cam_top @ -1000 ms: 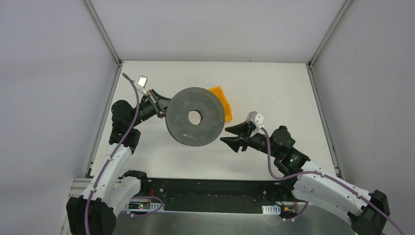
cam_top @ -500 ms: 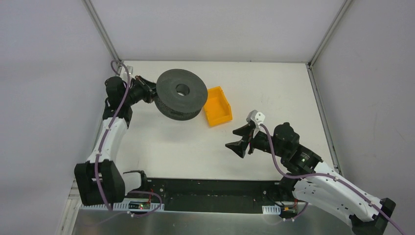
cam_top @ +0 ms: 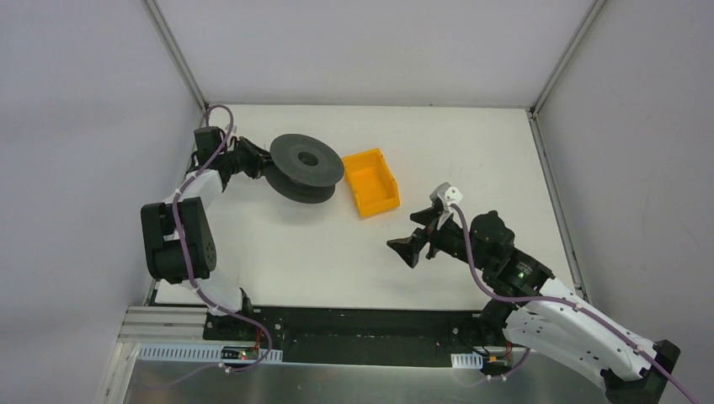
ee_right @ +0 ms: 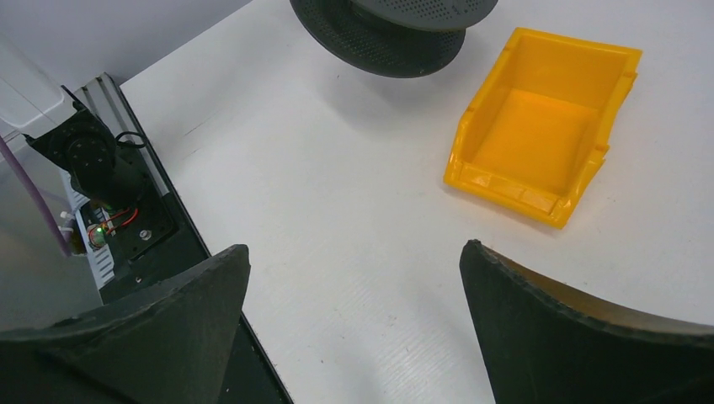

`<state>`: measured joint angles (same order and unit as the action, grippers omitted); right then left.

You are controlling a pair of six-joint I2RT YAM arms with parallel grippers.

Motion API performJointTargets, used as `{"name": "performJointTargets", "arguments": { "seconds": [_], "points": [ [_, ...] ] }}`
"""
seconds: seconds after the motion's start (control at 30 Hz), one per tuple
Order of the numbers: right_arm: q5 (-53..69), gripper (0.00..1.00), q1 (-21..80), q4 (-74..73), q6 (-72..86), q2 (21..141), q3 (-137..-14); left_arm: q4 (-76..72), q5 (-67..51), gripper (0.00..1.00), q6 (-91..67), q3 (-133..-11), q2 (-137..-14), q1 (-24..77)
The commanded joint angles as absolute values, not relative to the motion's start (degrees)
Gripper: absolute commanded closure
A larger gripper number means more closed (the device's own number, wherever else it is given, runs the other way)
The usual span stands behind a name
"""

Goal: Wrap the cables

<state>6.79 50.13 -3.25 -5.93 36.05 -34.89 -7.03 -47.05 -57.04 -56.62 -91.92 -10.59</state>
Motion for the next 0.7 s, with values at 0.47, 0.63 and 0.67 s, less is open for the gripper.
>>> {"name": "performJointTargets", "arguments": {
  "seconds": [0.47,0.63,0.67],
  "points": [
    [4.4,0.01,50.1,-2.1,-7.4,36.6,-33.9,2.7,-49.3,0.95,-41.6,-68.2,-108.2,-12.3],
    [4.2,0.01,50.0,-2.3,-7.5,36.3,-33.7,6.8,-48.7,0.90,-38.3,-69.5,-110.1,-12.6],
    [4.2,0.01,50.1,-2.2,-7.5,36.1,-33.7,7.6,-48.8,0.89,-37.6,-69.8,-110.3,-12.7]
  ]
}}
